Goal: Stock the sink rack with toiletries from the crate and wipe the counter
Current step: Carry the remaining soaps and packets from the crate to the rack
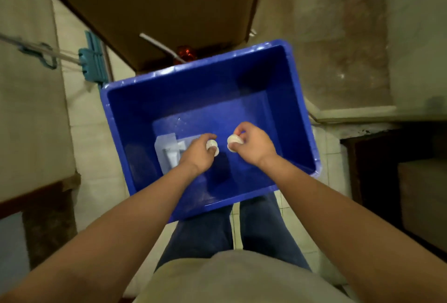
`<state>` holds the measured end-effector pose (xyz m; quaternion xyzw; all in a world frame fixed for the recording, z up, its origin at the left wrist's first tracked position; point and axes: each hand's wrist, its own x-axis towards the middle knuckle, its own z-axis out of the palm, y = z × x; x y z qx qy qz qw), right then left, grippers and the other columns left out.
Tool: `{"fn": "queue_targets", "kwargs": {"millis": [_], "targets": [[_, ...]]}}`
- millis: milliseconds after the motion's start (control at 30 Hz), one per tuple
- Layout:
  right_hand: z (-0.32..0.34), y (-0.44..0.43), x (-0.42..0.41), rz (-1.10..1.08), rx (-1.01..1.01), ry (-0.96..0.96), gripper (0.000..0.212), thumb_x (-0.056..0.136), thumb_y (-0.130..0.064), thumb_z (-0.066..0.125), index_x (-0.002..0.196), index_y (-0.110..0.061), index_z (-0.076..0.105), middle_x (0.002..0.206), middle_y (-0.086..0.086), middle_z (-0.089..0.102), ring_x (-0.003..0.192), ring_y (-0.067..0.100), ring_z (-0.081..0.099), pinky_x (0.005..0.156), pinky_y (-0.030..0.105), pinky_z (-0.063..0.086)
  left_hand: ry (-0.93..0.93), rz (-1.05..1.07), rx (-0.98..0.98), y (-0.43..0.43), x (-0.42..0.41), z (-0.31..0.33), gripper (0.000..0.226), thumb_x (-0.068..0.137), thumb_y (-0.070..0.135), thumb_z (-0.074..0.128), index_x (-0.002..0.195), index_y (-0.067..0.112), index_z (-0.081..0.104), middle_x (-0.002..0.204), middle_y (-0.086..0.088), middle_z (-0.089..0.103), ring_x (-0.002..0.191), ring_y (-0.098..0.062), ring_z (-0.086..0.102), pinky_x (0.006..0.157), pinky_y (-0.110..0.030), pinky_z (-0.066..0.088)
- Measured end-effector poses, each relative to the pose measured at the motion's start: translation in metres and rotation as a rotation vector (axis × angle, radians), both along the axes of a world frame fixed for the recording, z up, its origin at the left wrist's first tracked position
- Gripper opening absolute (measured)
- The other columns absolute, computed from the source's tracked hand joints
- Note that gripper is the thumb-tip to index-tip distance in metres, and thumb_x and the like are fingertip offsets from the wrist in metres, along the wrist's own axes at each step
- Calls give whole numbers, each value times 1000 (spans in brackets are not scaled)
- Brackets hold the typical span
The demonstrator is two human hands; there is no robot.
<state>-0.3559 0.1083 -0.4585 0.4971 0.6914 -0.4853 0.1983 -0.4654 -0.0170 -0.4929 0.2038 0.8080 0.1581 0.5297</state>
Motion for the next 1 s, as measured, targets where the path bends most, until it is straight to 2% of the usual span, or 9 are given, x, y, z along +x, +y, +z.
{"fn": "queue_targets", "kwargs": {"millis": [67, 133, 233, 367, 467, 633, 767, 867, 1000], "targets": [[16, 5, 15, -76, 20, 31, 16, 82, -25, 68, 95, -27, 58, 83, -4, 69, 76, 21, 63, 69, 38, 54, -46, 75, 51, 17, 7, 15, 24, 96, 18, 49, 118, 24, 55, 126, -9, 58, 96, -27, 60, 86, -37, 49], [30, 7, 32, -182, 35, 68, 21, 83, -26, 67, 103, -29, 62, 90, -4, 70, 82, 20, 65, 72, 38, 56, -79, 120, 96, 34, 16, 31, 17, 95, 17, 49, 109, 27, 52, 118, -16, 63, 85, -30, 60, 82, -40, 51], [52, 11, 58, -319, 64, 154, 27, 85, -23, 66, 111, -30, 64, 97, -2, 70, 84, 20, 68, 73, 37, 57, -87, 123, 166, 56, 33, 55, 15, 93, 16, 50, 104, 27, 50, 111, -16, 64, 88, -35, 62, 81, -43, 51], [85, 15, 96, -535, 45, 257, 29, 90, -11, 63, 117, -22, 63, 96, 4, 69, 67, 17, 69, 60, 26, 55, -138, 132, 275, 75, 66, 91, 15, 96, 9, 50, 104, 21, 50, 103, -5, 55, 74, -19, 59, 67, -31, 50], [108, 9, 130, -660, 49, 311, 27, 91, -9, 61, 115, -20, 63, 99, 9, 70, 65, 18, 70, 60, 29, 56, -143, 128, 335, 77, 93, 112, 13, 96, 10, 52, 108, 16, 49, 107, -5, 53, 75, -19, 60, 62, -23, 48], [151, -21, 201, -835, 77, 392, 20, 92, -5, 59, 101, -23, 60, 99, 11, 68, 74, 25, 74, 62, 33, 57, -145, -11, 371, 65, 151, 151, 10, 98, 17, 51, 107, 17, 47, 108, -5, 56, 66, -13, 62, 59, -25, 47], [182, -50, 264, -950, 102, 447, 12, 91, -9, 60, 100, -17, 58, 99, 11, 69, 67, 24, 71, 56, 30, 51, -178, -191, 428, 60, 206, 182, 7, 98, 16, 48, 100, 21, 53, 104, -11, 62, 61, -12, 62, 55, -24, 46], [207, -67, 309, -1032, 174, 473, 13, 90, -10, 61, 102, -14, 58, 95, 9, 71, 62, 21, 69, 48, 27, 48, -196, -309, 494, 60, 250, 209, 14, 99, 16, 47, 107, 18, 58, 97, -3, 62, 61, -12, 58, 53, -21, 45], [238, -83, 364, -1138, 306, 512, 10, 91, -10, 60, 100, -14, 57, 90, 8, 71, 55, 18, 65, 43, 24, 41, -205, -425, 574, 66, 303, 244, 15, 98, 17, 49, 106, 17, 61, 89, -2, 60, 58, -11, 49, 50, -20, 41]]}}
